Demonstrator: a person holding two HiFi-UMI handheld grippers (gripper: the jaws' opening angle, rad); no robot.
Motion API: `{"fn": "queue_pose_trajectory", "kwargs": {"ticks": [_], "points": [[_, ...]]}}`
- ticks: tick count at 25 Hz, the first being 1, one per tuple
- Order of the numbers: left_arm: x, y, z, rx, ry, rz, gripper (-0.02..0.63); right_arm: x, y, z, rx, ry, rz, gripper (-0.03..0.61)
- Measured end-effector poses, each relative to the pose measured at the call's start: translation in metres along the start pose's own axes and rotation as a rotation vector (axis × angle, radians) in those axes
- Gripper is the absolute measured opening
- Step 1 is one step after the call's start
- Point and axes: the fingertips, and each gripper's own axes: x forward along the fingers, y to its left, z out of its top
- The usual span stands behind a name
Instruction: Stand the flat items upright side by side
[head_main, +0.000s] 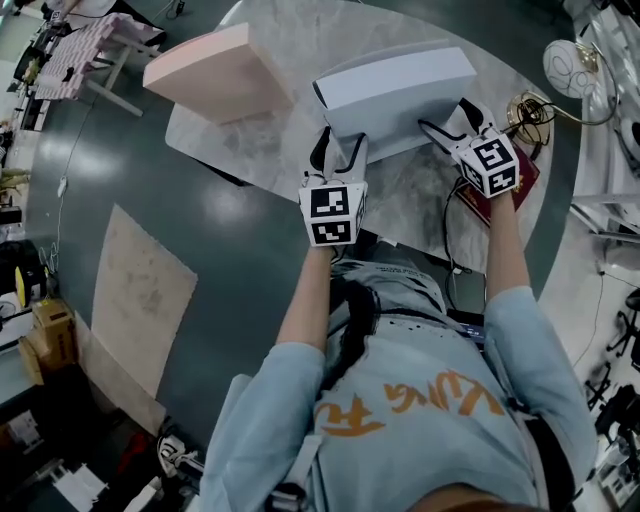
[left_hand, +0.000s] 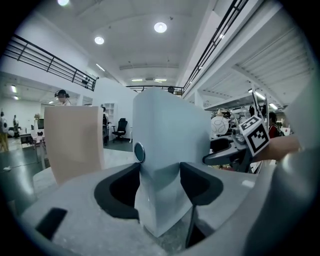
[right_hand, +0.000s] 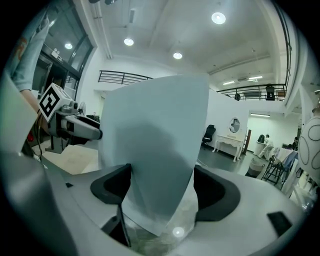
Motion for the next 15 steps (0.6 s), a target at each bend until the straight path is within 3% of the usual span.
{"fn": "queue_pose_trajectory", "kwargs": {"ticks": [7, 15], "points": [[-0.006, -0.003, -0.008, 0.019, 0.013, -0.051, 0.259, -0.006, 0.005, -0.009, 0.049, 0.047, -0.069, 0.391], [-0.014, -0.003, -0.012, 0.037, 0.048, -0.150, 0.250, -0.021, 0.013, -0.007, 0.203, 0.072, -0.277, 0.383]]}}
